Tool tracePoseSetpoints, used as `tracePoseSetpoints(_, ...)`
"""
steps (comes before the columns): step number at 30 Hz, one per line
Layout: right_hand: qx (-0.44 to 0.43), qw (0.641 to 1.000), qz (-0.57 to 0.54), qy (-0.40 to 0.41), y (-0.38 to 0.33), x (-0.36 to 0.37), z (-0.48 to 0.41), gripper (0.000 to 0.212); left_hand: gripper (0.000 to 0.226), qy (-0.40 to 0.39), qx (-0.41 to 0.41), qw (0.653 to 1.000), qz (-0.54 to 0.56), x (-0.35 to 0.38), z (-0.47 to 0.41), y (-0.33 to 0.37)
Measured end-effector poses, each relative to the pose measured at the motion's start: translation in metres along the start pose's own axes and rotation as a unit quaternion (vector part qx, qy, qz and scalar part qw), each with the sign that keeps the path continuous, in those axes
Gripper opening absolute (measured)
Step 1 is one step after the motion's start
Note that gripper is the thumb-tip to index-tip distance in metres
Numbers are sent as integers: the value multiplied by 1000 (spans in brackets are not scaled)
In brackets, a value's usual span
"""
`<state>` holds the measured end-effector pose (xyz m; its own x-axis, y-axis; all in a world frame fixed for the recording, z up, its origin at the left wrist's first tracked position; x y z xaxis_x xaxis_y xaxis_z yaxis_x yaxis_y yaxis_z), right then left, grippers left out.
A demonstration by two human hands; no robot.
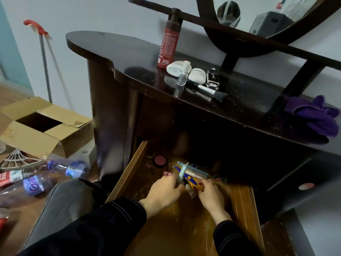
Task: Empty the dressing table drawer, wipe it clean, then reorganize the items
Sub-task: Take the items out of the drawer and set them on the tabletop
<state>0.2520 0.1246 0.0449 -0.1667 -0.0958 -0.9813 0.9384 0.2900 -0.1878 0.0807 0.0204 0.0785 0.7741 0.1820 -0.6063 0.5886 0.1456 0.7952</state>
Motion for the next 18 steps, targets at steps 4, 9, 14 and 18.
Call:
tracePoseSetpoints(4,16,997,71,0,-2,-2,-7,22,20,-4,4,1000,-6,-1,0,1)
tracePoseSetpoints(9,10,996,70,-48,0,-16,0,15,20,-20,1,1000,4,-4,4,5)
tracePoseSetpoints(14,48,982,-118,-142,14,-51,28,17,18,-16,10,1000,-1,-7,7,4)
tracePoseSetpoints(18,56,970,-184,-147,19,-85,70,8,19,-10,21,999,31,-15,18,12)
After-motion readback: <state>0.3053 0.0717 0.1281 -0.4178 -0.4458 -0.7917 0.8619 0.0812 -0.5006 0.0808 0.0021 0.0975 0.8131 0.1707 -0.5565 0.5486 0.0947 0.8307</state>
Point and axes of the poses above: each hand's wrist, its own z-axis away from the middle knuckle, its own x-axis out of the palm, y = z × x, the point moved 2 cm from there along -z, towards the middle knuckle, and after that the axes turned 8 degrees about z, right-handed, at the moved point
